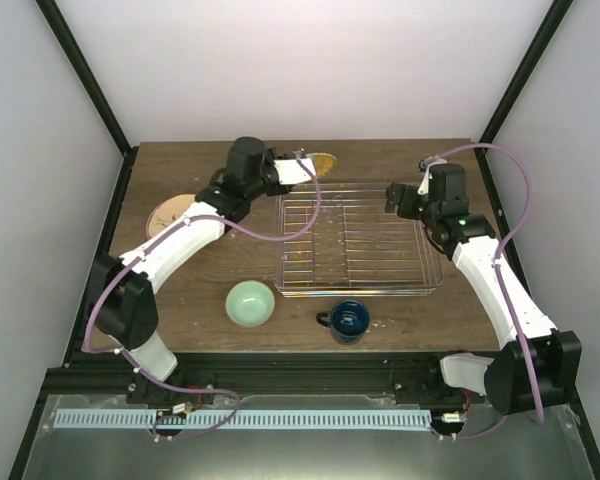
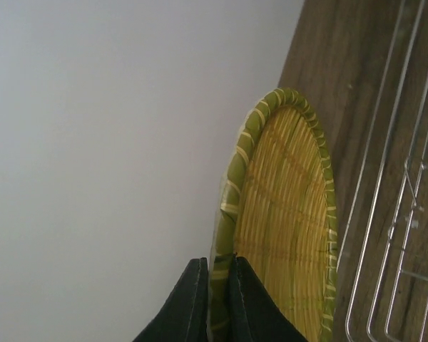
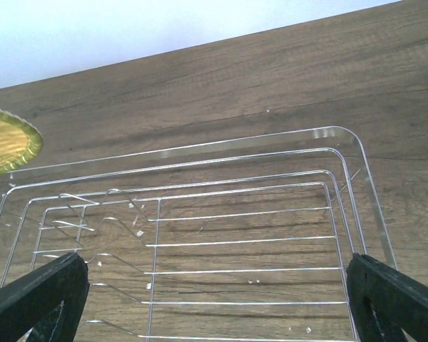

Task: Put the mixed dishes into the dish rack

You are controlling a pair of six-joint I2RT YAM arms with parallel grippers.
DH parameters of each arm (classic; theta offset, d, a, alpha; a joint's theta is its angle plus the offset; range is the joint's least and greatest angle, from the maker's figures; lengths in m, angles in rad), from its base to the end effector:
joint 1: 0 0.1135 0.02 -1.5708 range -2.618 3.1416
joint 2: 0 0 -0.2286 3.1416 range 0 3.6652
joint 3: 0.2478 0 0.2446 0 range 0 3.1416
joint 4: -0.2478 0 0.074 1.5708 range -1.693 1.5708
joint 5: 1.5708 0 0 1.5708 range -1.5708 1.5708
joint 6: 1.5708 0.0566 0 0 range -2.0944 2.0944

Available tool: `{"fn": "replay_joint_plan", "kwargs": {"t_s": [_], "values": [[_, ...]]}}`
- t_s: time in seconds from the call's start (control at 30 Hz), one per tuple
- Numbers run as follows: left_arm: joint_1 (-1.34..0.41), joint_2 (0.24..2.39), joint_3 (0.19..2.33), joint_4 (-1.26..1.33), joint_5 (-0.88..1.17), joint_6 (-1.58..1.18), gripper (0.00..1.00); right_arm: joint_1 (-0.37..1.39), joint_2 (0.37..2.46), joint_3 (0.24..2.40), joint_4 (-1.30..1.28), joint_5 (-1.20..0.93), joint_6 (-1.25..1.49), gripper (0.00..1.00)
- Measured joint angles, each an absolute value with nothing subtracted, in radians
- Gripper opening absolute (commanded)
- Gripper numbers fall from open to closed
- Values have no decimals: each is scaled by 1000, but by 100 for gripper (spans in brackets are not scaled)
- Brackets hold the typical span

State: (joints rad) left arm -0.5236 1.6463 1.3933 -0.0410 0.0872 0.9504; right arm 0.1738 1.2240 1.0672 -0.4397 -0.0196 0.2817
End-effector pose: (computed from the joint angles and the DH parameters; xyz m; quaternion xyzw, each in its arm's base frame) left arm 0.3497 -0.2076 0.3024 0.5584 0.5766 0.0919 0.5893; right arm 0.2893 0.0519 0.2774 0.0431 0.8826 0.1141 0.4540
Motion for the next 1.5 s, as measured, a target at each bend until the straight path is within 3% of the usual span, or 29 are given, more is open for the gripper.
{"fn": "replay_joint_plan", "kwargs": {"t_s": [0.7,1.5], "values": [[-738,1612,1383,-93,-147,1133,0,165,1218,1067,-466,28,271,100],[-765,1781,1364,-98,-198,1097,0,104,1218,1067,-493,16,270,100]]}}
